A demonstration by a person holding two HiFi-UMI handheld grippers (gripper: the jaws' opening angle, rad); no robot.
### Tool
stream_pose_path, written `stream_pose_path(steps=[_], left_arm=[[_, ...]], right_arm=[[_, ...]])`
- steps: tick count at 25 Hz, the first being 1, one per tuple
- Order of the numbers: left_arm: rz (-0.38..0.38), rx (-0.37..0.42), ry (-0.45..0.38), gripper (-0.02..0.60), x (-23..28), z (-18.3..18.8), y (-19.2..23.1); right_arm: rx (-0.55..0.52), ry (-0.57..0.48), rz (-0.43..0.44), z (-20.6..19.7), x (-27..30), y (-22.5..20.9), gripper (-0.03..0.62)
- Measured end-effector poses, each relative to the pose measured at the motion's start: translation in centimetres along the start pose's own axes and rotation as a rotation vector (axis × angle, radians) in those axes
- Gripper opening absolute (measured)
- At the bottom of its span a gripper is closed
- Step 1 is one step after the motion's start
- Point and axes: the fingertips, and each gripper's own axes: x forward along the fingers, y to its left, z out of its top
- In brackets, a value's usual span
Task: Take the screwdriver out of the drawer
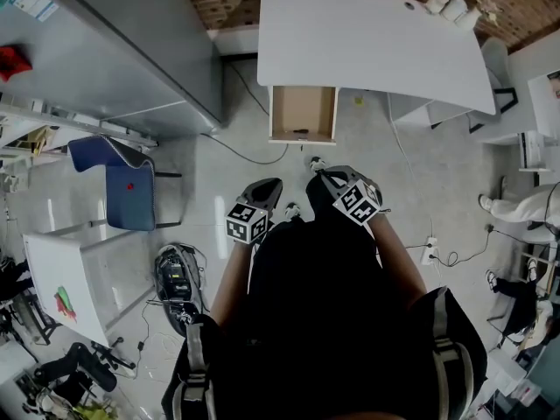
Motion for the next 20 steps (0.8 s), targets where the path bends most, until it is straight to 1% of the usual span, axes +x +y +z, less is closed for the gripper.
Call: stream_pose_path(steps=[6, 14, 17, 20], left_arm=[[0.017, -0.007, 0.006, 0.023, 1.2, 0.7, 0.7], [0.036, -0.037, 0.026, 0.023, 3.2, 1.1, 1.6], [0.045, -0.032, 0.031, 0.023, 4.1, 1.5, 1.5], [0.053, -0.043, 0.038, 0.023, 4.9, 1.8, 1.4]], right_arm=[[0.007, 0.007, 0.026, -0.5, 0.6, -1.2, 0.055], [0.002, 0.03, 0.056, -1.0, 1.9, -3.6, 0.055], [0.007, 0.037, 0.065, -1.5, 2.3, -4.6, 0.055], [0.003, 0.053, 0.087, -1.9, 2.8, -5.4, 0.055]])
